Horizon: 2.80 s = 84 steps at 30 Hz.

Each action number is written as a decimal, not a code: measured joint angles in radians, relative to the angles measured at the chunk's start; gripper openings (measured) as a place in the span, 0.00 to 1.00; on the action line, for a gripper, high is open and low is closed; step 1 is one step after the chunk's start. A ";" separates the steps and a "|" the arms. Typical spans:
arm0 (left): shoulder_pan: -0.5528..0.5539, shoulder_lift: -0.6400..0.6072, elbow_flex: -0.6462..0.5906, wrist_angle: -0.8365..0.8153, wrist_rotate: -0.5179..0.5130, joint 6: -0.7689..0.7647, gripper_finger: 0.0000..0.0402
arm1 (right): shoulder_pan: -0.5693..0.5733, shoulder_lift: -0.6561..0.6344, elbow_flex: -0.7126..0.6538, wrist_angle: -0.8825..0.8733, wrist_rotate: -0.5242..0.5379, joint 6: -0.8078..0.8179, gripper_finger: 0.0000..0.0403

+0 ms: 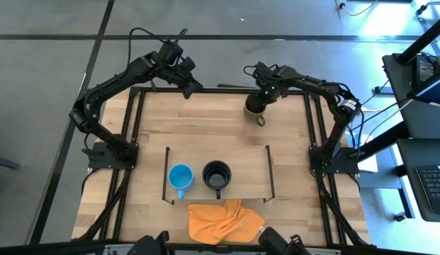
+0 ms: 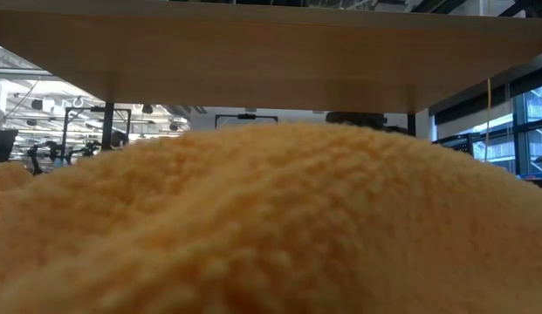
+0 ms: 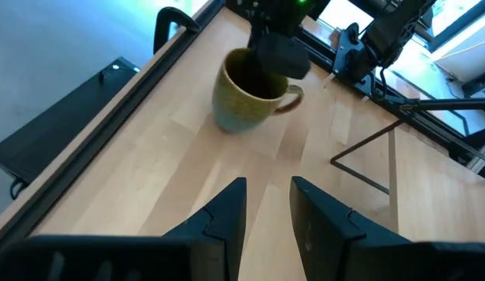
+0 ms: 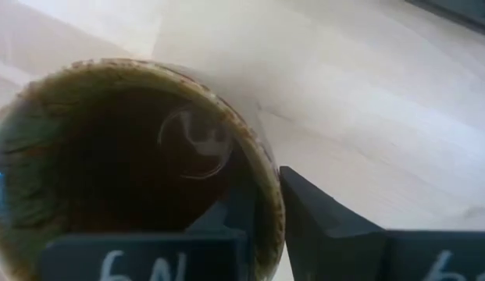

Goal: Stack small to large cups/mugs on shelf
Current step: Put the brown mug on the shelf

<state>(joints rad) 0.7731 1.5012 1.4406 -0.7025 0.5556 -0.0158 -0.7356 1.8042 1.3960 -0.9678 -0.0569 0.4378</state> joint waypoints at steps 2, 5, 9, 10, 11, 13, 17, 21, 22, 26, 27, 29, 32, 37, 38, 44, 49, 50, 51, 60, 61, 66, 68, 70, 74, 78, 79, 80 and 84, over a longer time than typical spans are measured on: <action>0.000 -0.001 0.000 -0.001 -0.001 0.000 0.23 | 0.007 -0.002 0.008 -0.013 -0.002 0.000 0.10; 0.000 0.000 0.000 -0.014 -0.005 0.001 0.23 | 0.022 -0.002 0.022 -0.043 0.004 0.005 0.10; -0.003 0.000 0.000 -0.030 -0.019 0.021 0.23 | 0.039 -0.003 0.049 -0.078 0.022 0.027 0.11; -0.005 0.000 0.000 -0.030 -0.019 0.022 0.23 | 0.041 -0.003 0.060 -0.090 0.021 0.029 0.11; -0.007 0.000 0.000 -0.030 -0.019 0.023 0.23 | 0.044 -0.003 0.073 -0.103 0.020 0.031 0.12; -0.009 0.000 0.000 -0.031 -0.019 0.023 0.23 | 0.052 -0.003 0.108 -0.136 0.022 0.033 0.12; -0.008 0.000 0.000 -0.050 -0.020 0.040 0.23 | 0.074 -0.003 0.214 -0.211 0.039 0.042 0.11; -0.008 0.000 0.000 -0.091 -0.048 0.071 0.23 | 0.105 -0.003 0.340 -0.337 0.087 0.074 0.11; -0.008 0.000 0.000 -0.099 -0.061 0.079 0.23 | 0.113 -0.004 0.373 -0.364 0.099 0.085 0.11; -0.005 -0.014 0.000 -0.127 -0.138 0.115 0.23 | 0.154 -0.006 0.494 -0.472 0.119 0.158 0.11; -0.006 -0.019 0.000 -0.130 -0.155 0.123 0.23 | 0.166 -0.006 0.523 -0.495 0.120 0.177 0.12; -0.006 -0.031 0.000 -0.143 -0.189 0.137 0.23 | 0.194 -0.006 0.578 -0.530 0.119 0.225 0.12; -0.006 -0.053 0.000 -0.150 -0.244 0.158 0.23 | 0.244 -0.007 0.644 -0.590 0.115 0.310 0.12; 0.002 -0.074 0.000 -0.186 -0.317 0.191 0.23 | 0.352 -0.007 0.715 -0.600 0.119 0.458 0.12; 0.006 -0.077 0.000 -0.191 -0.319 0.200 0.23 | 0.376 -0.007 0.729 -0.599 0.117 0.486 0.12; 0.022 -0.076 -0.009 -0.222 -0.327 0.248 0.23 | 0.542 -0.008 0.781 -0.606 0.139 0.676 0.12; 0.029 -0.100 -0.075 -0.215 -0.323 0.262 0.23 | 0.668 -0.007 0.789 -0.606 0.187 0.808 0.12; 0.030 -0.111 -0.095 -0.205 -0.311 0.262 0.23 | 0.689 -0.007 0.789 -0.606 0.199 0.830 0.12; 0.030 -0.121 -0.120 -0.190 -0.292 0.258 0.23 | 0.708 -0.007 0.789 -0.606 0.212 0.852 0.12; 0.030 -0.260 -0.331 -0.068 -0.251 0.185 0.23 | 0.836 -0.007 0.787 -0.604 0.279 0.975 0.12; 0.030 -0.274 -0.336 -0.068 -0.251 0.178 0.23 | 0.847 -0.007 0.787 -0.604 0.281 0.980 0.12; 0.026 -0.345 -0.337 -0.055 -0.251 0.124 0.23 | 0.898 -0.007 0.787 -0.603 0.302 0.994 0.11; 0.015 -0.374 -0.337 -0.044 -0.251 0.096 0.23 | 0.908 -0.007 0.787 -0.603 0.316 0.972 0.11; -0.003 -0.396 -0.337 -0.044 -0.251 0.063 0.23 | 0.910 -0.007 0.787 -0.603 0.316 0.945 0.11; -0.052 -0.438 -0.337 -0.049 -0.251 -0.007 0.23 | 0.908 -0.018 0.785 -0.603 0.320 0.874 0.11; -0.119 -0.469 -0.337 -0.068 -0.251 -0.062 0.23 | 0.897 -0.038 0.785 -0.603 0.318 0.839 0.11; -0.137 -0.478 -0.337 -0.076 -0.252 -0.062 0.23 | 0.897 -0.044 0.785 -0.603 0.319 0.841 0.11; -0.154 -0.486 -0.337 -0.080 -0.259 -0.064 0.23 | 0.897 -0.047 0.785 -0.603 0.320 0.851 0.11; -0.204 -0.503 -0.337 -0.102 -0.308 -0.050 0.23 | 0.931 -0.056 0.756 -0.602 0.326 0.940 0.11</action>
<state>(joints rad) 0.5686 0.9985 1.1035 -0.8043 0.2480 -0.0660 0.1958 1.7485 2.1522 -1.5700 0.2688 1.3781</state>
